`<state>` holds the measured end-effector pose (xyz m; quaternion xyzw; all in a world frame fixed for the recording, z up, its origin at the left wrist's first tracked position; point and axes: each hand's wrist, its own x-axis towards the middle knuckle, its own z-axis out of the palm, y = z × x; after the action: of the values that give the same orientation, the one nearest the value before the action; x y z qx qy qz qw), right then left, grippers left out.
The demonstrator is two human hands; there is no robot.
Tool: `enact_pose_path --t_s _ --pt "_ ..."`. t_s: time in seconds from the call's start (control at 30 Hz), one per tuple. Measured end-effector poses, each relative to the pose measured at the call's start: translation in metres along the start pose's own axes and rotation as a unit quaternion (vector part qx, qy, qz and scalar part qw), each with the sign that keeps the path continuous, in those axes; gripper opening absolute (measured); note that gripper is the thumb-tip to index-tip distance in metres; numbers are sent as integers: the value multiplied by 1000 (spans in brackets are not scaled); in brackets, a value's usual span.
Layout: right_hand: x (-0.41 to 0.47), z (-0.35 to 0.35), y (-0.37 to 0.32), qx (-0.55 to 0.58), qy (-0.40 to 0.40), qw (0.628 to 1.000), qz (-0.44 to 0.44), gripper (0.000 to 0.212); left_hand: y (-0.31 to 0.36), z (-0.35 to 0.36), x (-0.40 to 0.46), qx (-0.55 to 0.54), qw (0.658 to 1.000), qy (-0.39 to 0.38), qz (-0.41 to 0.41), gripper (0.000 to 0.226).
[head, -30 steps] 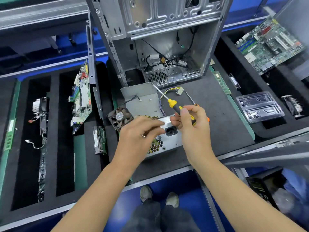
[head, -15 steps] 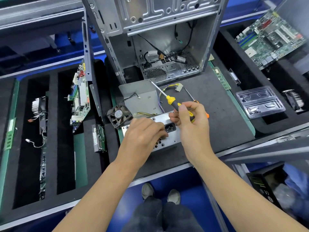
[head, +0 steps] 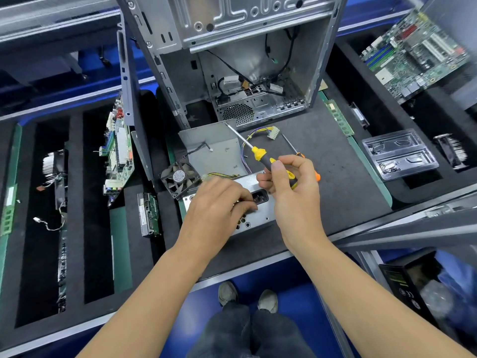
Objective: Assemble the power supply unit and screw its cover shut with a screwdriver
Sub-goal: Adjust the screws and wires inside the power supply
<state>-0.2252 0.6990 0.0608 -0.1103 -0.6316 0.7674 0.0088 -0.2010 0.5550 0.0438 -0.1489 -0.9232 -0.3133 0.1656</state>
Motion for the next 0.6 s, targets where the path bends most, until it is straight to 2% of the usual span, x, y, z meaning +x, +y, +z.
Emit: enact_pose_path --t_s 0.13,0.27,0.43,0.6 --pt "0 -1 0 1 0 1000 1 5 2 0 2 -7 1000 2 -7 10" --pt "1 0 0 2 -3 1000 1 5 6 -4 2 -66 991 -18 -116 19" --pt "2 0 0 5 -4 1000 2 6 5 -7 6 -118 971 -47 -202 28" --pt "2 -1 2 8 -6 1000 1 6 5 -11 7 -111 968 -70 -212 32"
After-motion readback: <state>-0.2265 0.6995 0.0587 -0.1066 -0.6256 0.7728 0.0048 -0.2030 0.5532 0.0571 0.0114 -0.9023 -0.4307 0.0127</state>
